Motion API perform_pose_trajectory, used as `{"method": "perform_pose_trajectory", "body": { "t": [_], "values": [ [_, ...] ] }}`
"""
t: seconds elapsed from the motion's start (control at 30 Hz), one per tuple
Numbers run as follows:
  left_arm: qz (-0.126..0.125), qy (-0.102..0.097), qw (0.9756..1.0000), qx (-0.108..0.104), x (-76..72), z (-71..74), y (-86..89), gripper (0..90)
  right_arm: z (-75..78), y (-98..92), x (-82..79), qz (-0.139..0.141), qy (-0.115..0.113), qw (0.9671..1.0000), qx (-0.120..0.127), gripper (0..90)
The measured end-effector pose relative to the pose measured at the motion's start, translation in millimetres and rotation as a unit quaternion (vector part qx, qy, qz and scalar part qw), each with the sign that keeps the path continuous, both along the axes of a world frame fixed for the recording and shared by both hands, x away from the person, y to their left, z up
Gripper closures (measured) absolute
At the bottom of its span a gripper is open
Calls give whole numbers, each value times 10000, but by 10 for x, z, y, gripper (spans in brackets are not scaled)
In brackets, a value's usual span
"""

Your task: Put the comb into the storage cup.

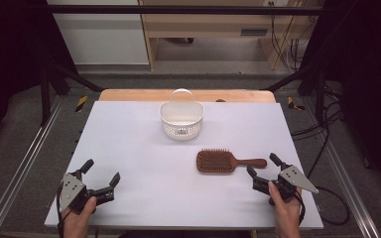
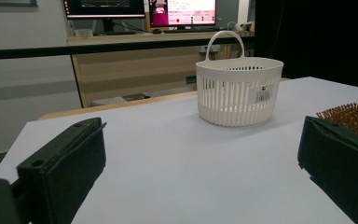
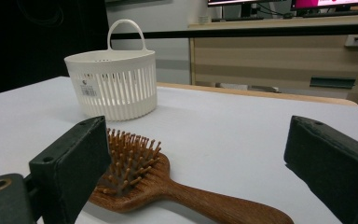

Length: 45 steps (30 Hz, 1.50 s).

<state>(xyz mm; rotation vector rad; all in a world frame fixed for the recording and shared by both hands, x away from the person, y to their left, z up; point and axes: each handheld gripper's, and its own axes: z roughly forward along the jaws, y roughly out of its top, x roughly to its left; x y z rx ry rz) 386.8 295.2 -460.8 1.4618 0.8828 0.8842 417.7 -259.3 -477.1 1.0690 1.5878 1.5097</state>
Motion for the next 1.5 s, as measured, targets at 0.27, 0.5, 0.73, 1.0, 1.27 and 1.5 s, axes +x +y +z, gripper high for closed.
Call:
{"method": "perform_pose_trajectory", "body": {
  "t": [0.27,0.5,0.73,1.0,1.27,1.5],
  "values": [
    [32,39,10000,31,2,-7,-3,10,-5,18,19,-229,190,9995,53,61],
    [262,191,9989,334,-7,-60,-89,18,9,77,53,-424,534,9975,-166,60],
    [152,172,9996,166,-19,-52,-97,18,126,258,166,-150,1140,9907,-729,90],
    [131,154,9996,182,-33,-46,-98,18,294,291,383,44,1582,9800,-1207,220],
    [113,140,9996,232,-38,-42,-105,18,495,348,696,274,2107,9635,-1628,505],
    [185,117,9994,263,-44,-34,-71,17,508,355,879,508,2367,9526,-1844,798]
  ]
}}
